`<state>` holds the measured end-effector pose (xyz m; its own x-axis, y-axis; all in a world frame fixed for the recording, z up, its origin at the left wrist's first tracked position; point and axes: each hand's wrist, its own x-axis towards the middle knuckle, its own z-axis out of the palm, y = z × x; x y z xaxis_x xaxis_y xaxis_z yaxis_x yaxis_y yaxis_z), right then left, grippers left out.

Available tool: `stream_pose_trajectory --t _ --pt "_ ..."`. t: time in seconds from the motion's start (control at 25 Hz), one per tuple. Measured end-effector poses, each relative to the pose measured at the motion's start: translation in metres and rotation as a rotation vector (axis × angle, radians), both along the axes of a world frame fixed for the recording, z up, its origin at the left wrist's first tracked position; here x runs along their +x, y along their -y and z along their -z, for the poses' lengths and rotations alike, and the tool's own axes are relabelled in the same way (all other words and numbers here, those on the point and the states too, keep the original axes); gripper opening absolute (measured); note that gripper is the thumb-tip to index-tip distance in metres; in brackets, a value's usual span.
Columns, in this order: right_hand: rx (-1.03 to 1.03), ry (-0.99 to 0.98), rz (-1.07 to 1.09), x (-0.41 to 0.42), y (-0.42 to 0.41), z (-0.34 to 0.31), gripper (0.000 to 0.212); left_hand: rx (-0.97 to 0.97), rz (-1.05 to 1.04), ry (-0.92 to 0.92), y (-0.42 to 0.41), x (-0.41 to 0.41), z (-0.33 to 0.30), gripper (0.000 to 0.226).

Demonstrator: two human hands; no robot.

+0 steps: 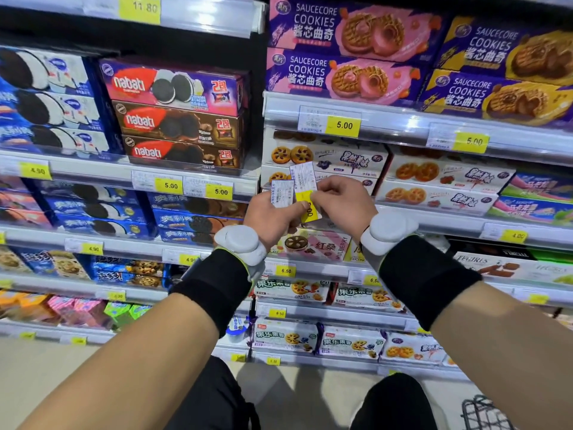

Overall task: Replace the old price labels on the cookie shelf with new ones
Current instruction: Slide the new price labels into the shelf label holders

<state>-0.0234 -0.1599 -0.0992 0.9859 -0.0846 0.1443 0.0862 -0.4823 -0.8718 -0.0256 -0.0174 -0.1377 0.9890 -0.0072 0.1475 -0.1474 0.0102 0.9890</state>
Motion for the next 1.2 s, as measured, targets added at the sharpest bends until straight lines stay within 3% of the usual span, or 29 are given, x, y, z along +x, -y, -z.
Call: stream_pose_trajectory --t 0.16,0.32,0.44,0.68,0.92,1.2 --pt "0.016 0.007 -0.017 0.002 0.0 0.007 0.002 0.044 -0.026 0.02 0.0 0.005 0.008 0.01" --pt "0.01 0.021 -0.004 0.009 0.005 0.009 0.004 0.396 -0.108 0.092 -0.009 0.012 0.015 0.023" --pt "-0.05 0.025 0.057 0.018 0.014 0.014 0.007 0.666 -0.217 0.182 -0.018 0.016 0.017 0.016" --pt "-0.283 0.021 0.081 0.024 0.021 0.02 0.01 1.016 -0.258 0.38 -0.018 0.035 0.023 0.02" --pt "-0.324 0.089 0.132 0.027 0.024 0.026 0.01 1.256 -0.326 0.589 -0.009 0.043 0.038 0.028" --pt "-0.254 0.121 0.136 0.027 0.027 0.032 0.009 1.321 -0.471 0.583 -0.007 0.051 0.047 0.046"
